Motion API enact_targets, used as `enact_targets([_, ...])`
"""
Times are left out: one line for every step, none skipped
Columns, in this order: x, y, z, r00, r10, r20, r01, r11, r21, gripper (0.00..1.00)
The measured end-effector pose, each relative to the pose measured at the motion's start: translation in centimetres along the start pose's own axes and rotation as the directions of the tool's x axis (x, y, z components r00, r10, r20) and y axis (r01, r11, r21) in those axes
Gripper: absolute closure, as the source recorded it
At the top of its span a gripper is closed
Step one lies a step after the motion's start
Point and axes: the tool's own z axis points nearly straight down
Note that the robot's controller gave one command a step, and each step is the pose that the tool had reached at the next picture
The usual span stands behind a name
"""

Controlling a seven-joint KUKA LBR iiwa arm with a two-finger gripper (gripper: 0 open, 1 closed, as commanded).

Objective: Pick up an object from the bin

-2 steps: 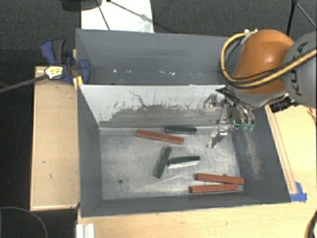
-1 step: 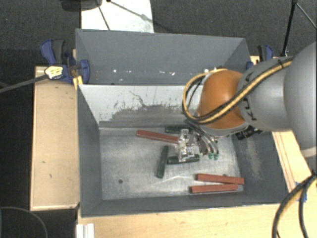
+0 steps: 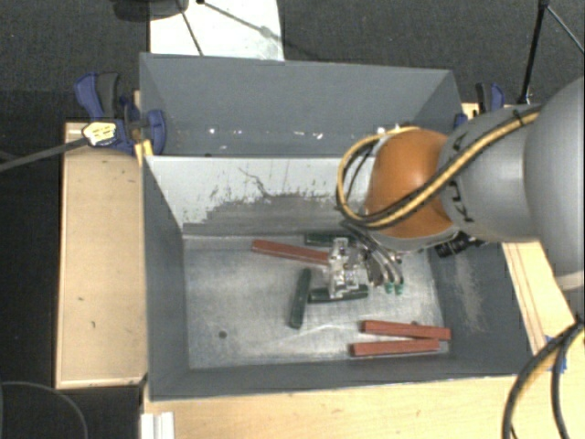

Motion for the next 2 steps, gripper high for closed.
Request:
enact_targets([0.2,0.1,-3.8,1.0,-0.001,-0.001,0.001,1.0,-0.002,1.0])
enact_targets([-0.4,0.3,-5.7,1.0,-0.006,0.001,0.006,1.0,-0.003,0.0])
